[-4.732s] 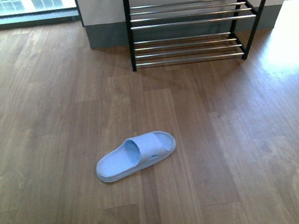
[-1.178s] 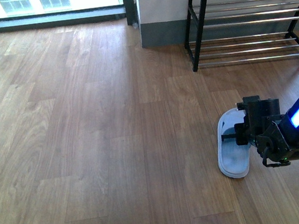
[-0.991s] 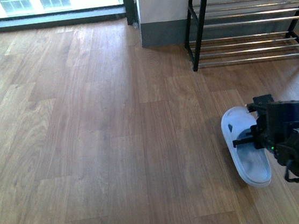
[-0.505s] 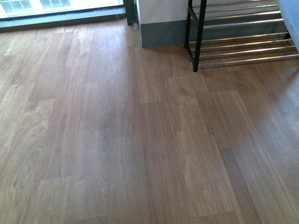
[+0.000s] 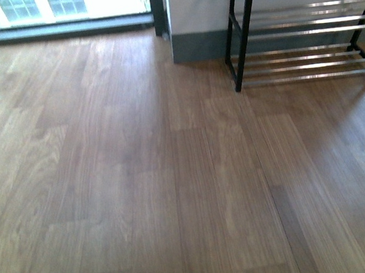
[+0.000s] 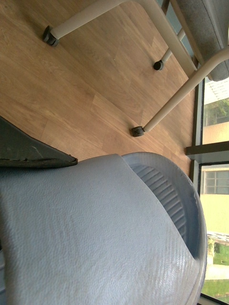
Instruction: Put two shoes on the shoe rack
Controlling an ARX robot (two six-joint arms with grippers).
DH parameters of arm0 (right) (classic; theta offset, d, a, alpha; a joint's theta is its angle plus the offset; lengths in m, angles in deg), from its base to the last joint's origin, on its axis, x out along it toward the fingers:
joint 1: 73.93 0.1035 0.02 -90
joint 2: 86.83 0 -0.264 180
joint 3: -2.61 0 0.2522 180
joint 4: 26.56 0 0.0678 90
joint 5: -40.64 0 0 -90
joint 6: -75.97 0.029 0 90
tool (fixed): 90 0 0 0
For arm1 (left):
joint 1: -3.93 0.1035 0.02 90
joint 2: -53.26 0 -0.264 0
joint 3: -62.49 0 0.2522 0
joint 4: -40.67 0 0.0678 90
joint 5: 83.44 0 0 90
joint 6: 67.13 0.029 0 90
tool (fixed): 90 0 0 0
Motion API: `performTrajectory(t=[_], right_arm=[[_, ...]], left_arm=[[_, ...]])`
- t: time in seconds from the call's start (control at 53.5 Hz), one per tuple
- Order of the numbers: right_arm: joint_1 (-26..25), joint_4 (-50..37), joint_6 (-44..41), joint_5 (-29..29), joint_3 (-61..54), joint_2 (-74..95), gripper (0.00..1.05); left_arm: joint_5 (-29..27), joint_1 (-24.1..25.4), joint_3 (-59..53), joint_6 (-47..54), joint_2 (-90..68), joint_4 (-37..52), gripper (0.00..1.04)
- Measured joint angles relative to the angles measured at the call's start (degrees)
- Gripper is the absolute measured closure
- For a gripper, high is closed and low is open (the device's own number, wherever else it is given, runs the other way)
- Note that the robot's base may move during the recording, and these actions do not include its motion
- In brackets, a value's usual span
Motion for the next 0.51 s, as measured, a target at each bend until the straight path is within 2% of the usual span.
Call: performTrajectory(t=[0.075, 0.243, 0.505], right_arm=[[2.84, -3.43, 0.48, -1.86, -0.09, -0.66, 1.03], [8.90, -3.98, 3.30, -3.80, -1.22, -0.31, 1.03], [9.14, -1.22, 6.73, -2.19, -1.27, -0.79, 1.03]], left_arm=[[0.02, 0.00, 0.00, 0.02, -0.02, 0.00, 1.03], [-0.02, 0.00, 0.00, 0.00, 0.00, 0.00, 1.03], [-0.15, 0.00, 0.00, 0.02, 0.00, 0.00, 1.03]])
